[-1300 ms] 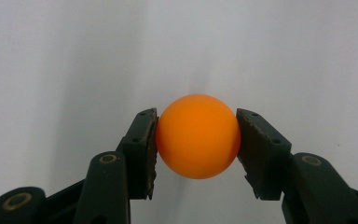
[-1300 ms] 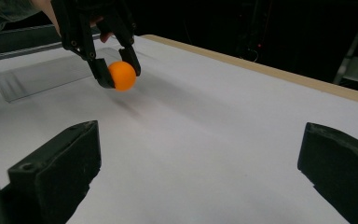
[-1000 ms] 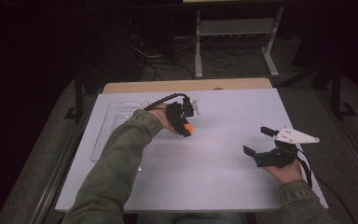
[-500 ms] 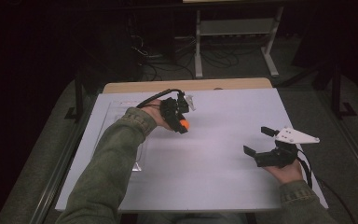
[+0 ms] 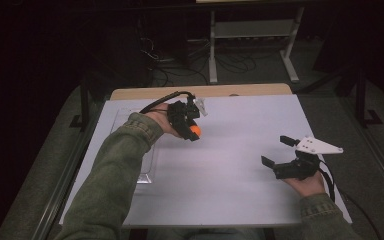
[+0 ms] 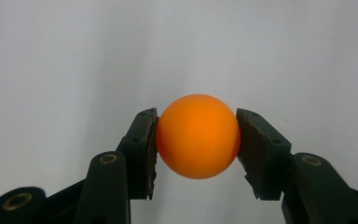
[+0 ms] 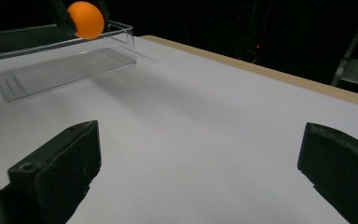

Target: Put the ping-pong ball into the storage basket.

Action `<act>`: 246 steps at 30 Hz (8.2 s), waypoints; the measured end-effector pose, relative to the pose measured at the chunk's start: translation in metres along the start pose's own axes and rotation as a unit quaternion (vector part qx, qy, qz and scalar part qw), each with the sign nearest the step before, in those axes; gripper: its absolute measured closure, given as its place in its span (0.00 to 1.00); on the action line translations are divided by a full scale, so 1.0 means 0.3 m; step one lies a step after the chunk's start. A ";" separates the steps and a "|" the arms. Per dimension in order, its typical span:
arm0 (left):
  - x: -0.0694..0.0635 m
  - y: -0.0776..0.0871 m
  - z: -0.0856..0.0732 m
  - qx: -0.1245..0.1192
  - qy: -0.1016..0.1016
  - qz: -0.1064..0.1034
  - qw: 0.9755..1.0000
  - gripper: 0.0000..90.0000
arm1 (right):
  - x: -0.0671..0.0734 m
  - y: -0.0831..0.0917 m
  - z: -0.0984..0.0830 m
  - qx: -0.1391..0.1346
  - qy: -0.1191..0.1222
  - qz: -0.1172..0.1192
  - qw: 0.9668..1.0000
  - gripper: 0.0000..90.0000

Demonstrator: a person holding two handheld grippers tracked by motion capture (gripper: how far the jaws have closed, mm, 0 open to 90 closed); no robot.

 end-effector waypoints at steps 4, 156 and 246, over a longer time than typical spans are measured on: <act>0.001 0.018 0.000 0.002 -0.002 0.001 1.000 0.56 | 0.001 -0.002 -0.002 0.003 -0.001 0.001 1.000 0.00; -0.121 0.028 -0.576 0.074 0.049 -0.024 0.996 0.56 | 0.001 0.005 -0.006 0.011 0.009 -0.014 1.000 0.00; -0.065 0.179 -0.595 -0.070 0.193 0.060 0.977 0.00 | 0.009 0.012 -0.016 0.024 0.013 -0.020 0.999 0.00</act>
Point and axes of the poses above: each handheld gripper's, and its own axes: y roughly backward along the jaws, z roughly out of its top, x roughly to its left, the point moved 7 cm from there along -y, roughly forward along the jaws, and after that the axes turned 10 degrees about z, right-handed, at the moved point
